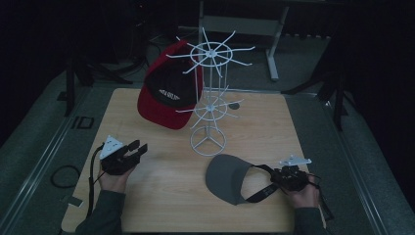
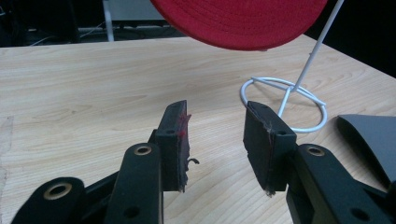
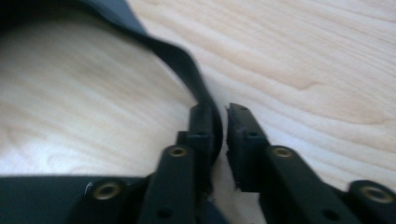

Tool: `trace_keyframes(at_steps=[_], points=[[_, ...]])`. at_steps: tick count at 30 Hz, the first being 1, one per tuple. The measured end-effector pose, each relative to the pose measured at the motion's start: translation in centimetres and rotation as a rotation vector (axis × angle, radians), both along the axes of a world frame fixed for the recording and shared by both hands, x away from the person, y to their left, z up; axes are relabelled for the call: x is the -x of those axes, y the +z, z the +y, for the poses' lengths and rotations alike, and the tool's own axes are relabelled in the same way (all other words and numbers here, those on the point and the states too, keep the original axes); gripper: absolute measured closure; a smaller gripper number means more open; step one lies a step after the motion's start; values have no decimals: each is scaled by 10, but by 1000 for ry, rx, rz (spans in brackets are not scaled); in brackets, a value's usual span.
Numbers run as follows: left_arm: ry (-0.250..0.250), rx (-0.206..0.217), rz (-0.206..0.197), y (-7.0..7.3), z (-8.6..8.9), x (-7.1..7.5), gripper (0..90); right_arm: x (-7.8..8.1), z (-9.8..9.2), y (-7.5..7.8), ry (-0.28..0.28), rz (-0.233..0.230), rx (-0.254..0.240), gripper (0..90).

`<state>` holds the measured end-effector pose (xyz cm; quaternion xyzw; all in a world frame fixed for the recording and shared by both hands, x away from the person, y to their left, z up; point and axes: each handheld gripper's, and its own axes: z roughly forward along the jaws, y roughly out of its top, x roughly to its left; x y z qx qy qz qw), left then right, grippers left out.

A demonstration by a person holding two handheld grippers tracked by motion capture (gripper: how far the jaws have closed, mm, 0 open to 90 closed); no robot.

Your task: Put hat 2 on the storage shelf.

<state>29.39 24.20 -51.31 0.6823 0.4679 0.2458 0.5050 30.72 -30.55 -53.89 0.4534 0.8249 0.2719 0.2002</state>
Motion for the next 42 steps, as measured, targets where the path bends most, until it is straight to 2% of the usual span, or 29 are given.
trace_keyframes(at_steps=[4,7,11,14,18,23,26,33,37,42], points=[[4,-1,2,0,0,0,607,-7,-1,5,-30,-10,-13,889],[4,-3,1,0,0,0,607,-11,-1,8,-40,-14,-14,893],[5,-4,1,0,0,0,607,-24,3,17,-69,-29,-21,893],[4,-5,1,0,0,0,607,-35,5,17,-78,-3,-25,880],[4,-5,0,0,0,0,607,-42,8,12,-67,42,-14,783],[4,-5,4,0,0,0,607,-33,5,11,-78,56,-37,668],[3,-4,2,0,0,0,607,-25,0,11,-87,58,-68,620],[0,-6,6,0,-1,0,607,-8,-8,6,-117,75,-94,562],[-1,-6,9,-1,-2,-1,607,-3,-7,2,-122,102,-109,542],[-2,-5,7,0,-1,-1,607,-1,-4,2,-164,142,-113,547]])
